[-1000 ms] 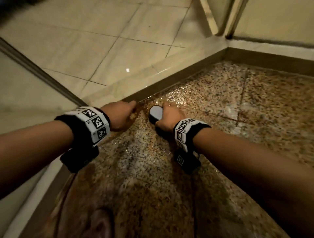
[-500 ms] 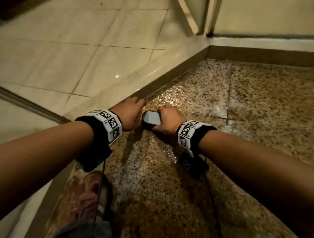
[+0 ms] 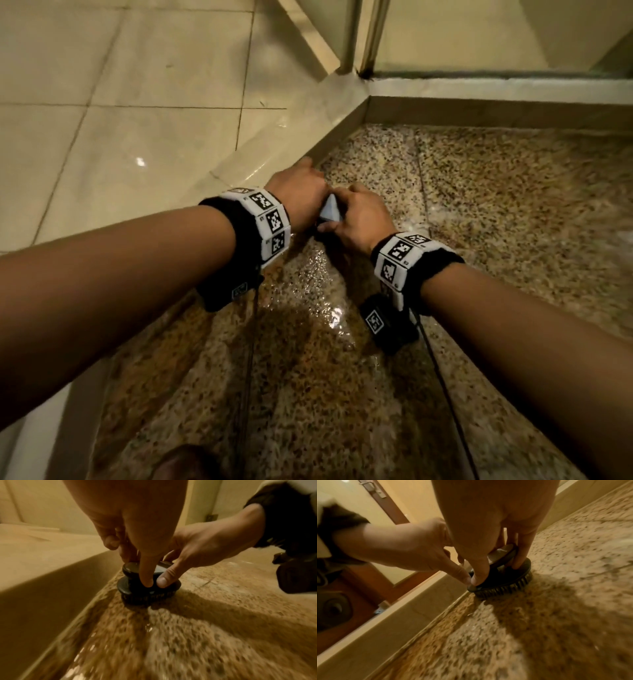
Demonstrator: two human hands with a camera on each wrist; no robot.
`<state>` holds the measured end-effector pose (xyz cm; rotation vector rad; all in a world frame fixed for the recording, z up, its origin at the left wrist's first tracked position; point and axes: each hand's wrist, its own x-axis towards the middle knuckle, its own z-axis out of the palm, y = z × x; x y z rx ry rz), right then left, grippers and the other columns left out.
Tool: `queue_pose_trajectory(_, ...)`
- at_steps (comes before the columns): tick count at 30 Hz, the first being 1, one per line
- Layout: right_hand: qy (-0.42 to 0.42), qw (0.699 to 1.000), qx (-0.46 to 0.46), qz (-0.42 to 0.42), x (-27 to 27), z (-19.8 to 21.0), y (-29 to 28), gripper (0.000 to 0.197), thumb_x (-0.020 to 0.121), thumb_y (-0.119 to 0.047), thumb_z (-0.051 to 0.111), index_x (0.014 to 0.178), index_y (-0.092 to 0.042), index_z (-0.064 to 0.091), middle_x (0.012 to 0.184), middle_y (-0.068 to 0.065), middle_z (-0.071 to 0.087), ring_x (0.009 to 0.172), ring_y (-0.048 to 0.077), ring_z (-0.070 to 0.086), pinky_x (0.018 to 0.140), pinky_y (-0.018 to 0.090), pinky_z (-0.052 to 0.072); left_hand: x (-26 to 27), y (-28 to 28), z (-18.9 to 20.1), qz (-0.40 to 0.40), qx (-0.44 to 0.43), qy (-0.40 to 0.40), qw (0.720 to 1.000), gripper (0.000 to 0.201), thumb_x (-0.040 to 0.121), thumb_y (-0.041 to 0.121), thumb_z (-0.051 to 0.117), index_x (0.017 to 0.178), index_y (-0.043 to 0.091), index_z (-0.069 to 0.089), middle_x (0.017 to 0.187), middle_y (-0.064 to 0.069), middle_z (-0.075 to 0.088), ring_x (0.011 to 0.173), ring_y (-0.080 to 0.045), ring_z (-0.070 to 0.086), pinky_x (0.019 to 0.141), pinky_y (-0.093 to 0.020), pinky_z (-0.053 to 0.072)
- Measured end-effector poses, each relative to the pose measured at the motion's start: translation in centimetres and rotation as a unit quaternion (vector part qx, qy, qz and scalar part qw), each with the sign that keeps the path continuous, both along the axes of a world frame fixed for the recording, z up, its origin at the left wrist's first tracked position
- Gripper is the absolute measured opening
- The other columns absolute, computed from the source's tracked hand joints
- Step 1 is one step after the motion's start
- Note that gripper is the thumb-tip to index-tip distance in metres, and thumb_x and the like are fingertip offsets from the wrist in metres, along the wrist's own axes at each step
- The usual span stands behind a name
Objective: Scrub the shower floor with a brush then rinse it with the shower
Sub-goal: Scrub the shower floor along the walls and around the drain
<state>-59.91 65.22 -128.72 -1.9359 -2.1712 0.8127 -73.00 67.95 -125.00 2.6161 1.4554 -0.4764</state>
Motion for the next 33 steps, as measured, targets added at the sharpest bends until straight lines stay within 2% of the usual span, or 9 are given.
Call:
queue_pose_trajectory(5, -0.089, 0.994, -0.055, 0.022, 0.2, 1.8, 0.1, 0.053, 0.080, -0.044, 0.075, 0.118, -0.010, 0.060, 0.111, 0.015, 0.058, 0.101, 0.030, 0.057, 0.071, 0.026, 0.034, 2.1, 0.7, 0.9, 0.009, -0.038, -0.022, 0.999, 0.013, 0.085, 0.018, 0.062, 0.081, 0.005, 0.062, 0.083, -0.013, 0.058, 0.081, -0.032, 0.059, 0.064, -0.033, 0.039)
queue_pose_trajectory(9, -0.123, 0.988, -0.076, 0.049, -0.8, 3.0, 0.6, 0.048, 0.082, -0.043, 0.073, 0.115, -0.009, 0.063, 0.110, 0.015, 0.063, 0.099, 0.030, 0.061, 0.071, 0.029, 0.041, 1.5, 0.4, 0.9, 0.010, -0.030, -0.032, 0.999, 0.020, 0.085, 0.021, 0.063, 0.096, 0.005, 0.067, 0.097, -0.016, 0.066, 0.092, -0.033, 0.063, 0.066, -0.033, 0.040)
queue_pose_trajectory(11, -0.117, 0.988, -0.066, 0.073, -1.2, 2.2, 0.9, 0.045, 0.082, -0.043, 0.072, 0.110, -0.008, 0.066, 0.107, 0.015, 0.065, 0.096, 0.030, 0.062, 0.071, 0.030, 0.042, 0.7, 0.3, 1.0, 0.024, -0.039, -0.017, 0.999, 0.022, 0.083, 0.027, 0.065, 0.093, 0.007, 0.068, 0.082, -0.011, 0.063, 0.080, -0.030, 0.060, 0.064, -0.031, 0.040)
queue_pose_trajectory(14, -0.089, 0.988, -0.062, 0.108, -1.5, 2.1, 0.8, 0.042, 0.080, -0.042, 0.075, 0.101, -0.007, 0.067, 0.090, 0.010, 0.065, 0.085, 0.027, 0.062, 0.066, 0.031, 0.042, 0.1, -0.2, 1.8, 0.036, -0.055, -0.003, 0.998, 0.026, 0.076, 0.033, 0.072, 0.082, 0.008, 0.069, 0.056, -0.002, 0.043, 0.066, -0.027, 0.052, 0.060, -0.030, 0.040)
queue_pose_trajectory(17, -0.082, 0.982, -0.053, 0.162, -3.3, 2.9, -0.1, 0.035, 0.081, -0.037, 0.075, 0.097, -0.007, 0.066, 0.085, 0.009, 0.058, 0.079, 0.023, 0.056, 0.064, 0.027, 0.033, -2.0, -1.5, 2.4, 0.074, -0.062, 0.007, 0.995, 0.030, 0.076, 0.034, 0.070, 0.086, 0.006, 0.069, 0.069, -0.010, 0.055, 0.072, -0.029, 0.059, 0.061, -0.029, 0.041)
queue_pose_trajectory(21, -0.045, 0.969, -0.051, 0.239, -7.6, 1.8, -1.6, 0.032, 0.086, -0.031, 0.065, 0.102, -0.003, 0.065, 0.105, 0.020, 0.062, 0.095, 0.033, 0.062, 0.073, 0.031, 0.044, -7.2, -4.6, 1.1, 0.127, -0.104, 0.047, 0.985, 0.026, 0.084, 0.029, 0.062, 0.098, 0.008, 0.069, 0.088, -0.013, 0.065, 0.084, -0.029, 0.063, 0.064, -0.028, 0.041)
queue_pose_trajectory(25, 0.011, 0.962, -0.071, 0.263, -10.9, 1.2, -2.3, 0.034, 0.087, -0.034, 0.064, 0.107, -0.007, 0.069, 0.106, 0.017, 0.066, 0.098, 0.031, 0.062, 0.076, 0.030, 0.046, -11.3, -6.9, 1.2, 0.172, -0.120, 0.061, 0.976, 0.033, 0.081, 0.042, 0.063, 0.098, 0.014, 0.068, 0.089, -0.011, 0.066, 0.083, -0.030, 0.063, 0.063, -0.029, 0.044)
queue_pose_trajectory(29, 0.044, 0.960, -0.094, 0.261, -13.2, 0.8, -3.8, 0.024, 0.086, -0.024, 0.063, 0.104, -0.010, 0.070, 0.106, 0.013, 0.069, 0.100, 0.029, 0.064, 0.076, 0.028, 0.047, -12.1, -9.3, 1.0, 0.173, -0.157, 0.097, 0.967, 0.045, 0.069, 0.058, 0.071, 0.091, 0.020, 0.065, 0.084, -0.003, 0.064, 0.076, -0.022, 0.061, 0.060, -0.028, 0.042)
queue_pose_trajectory(33, 0.062, 0.956, -0.102, 0.266, -13.7, 0.5, -4.2, 0.028, 0.081, -0.023, 0.068, 0.104, -0.008, 0.068, 0.106, 0.012, 0.069, 0.099, 0.028, 0.063, 0.073, 0.025, 0.042, -12.6, -10.3, 0.1, 0.156, -0.162, 0.076, 0.971, 0.039, 0.077, 0.049, 0.067, 0.099, 0.016, 0.066, 0.099, -0.008, 0.065, 0.088, -0.025, 0.063, 0.071, -0.029, 0.046)
